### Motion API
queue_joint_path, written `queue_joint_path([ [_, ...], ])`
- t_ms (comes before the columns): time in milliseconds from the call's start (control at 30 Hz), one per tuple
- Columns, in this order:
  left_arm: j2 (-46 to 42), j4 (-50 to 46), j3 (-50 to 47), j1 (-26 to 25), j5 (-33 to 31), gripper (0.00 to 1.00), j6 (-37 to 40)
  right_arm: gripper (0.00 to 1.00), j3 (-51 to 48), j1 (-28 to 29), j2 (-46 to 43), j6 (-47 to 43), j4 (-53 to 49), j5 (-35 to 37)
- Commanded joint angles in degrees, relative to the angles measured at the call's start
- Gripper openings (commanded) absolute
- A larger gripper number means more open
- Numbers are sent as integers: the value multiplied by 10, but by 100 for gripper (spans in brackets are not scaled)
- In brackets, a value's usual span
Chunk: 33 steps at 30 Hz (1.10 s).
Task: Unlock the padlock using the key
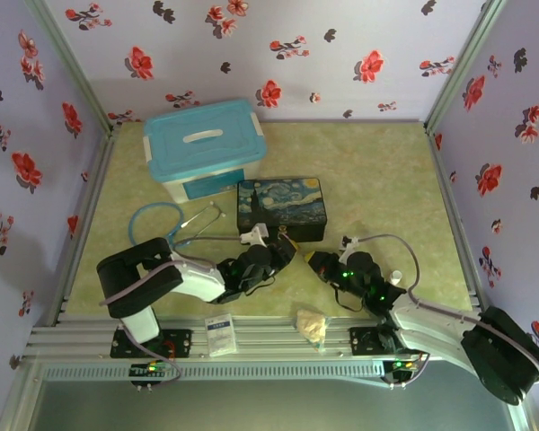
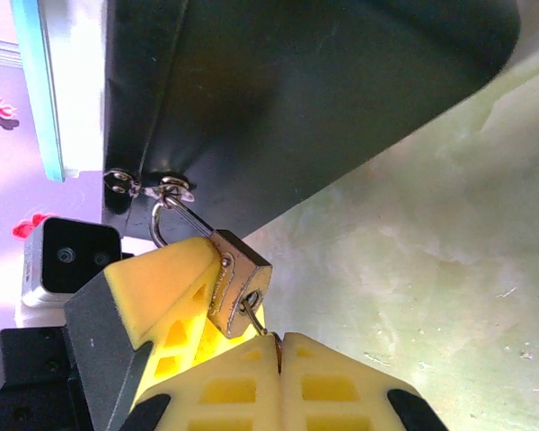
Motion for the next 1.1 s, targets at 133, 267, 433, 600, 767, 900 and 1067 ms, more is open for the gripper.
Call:
queue_joint_path([
  [133, 29, 102, 16, -18, 18, 0, -40, 0, -8, -6, -9, 15, 83, 19],
  [267, 23, 115, 15, -21, 20, 0, -42, 0, -15, -15, -16, 18, 80, 18],
  [433, 23, 123, 14, -23, 26, 0, -52, 0, -24, -32, -23, 32, 112, 7],
  [600, 30, 132, 18, -26, 28, 0, -53, 0, -2, -39, -14, 26, 94, -14],
  [767, 37, 137, 24, -26, 31, 0, -56, 0, -1, -39, 62, 53, 190, -35],
  [900, 40, 127, 27, -25, 21, 0, -53, 0, -5, -37, 102, 80, 254, -26],
  [1067, 52, 115, 39, -26, 2, 0, -62, 0, 5, 0, 41, 84, 133, 57],
])
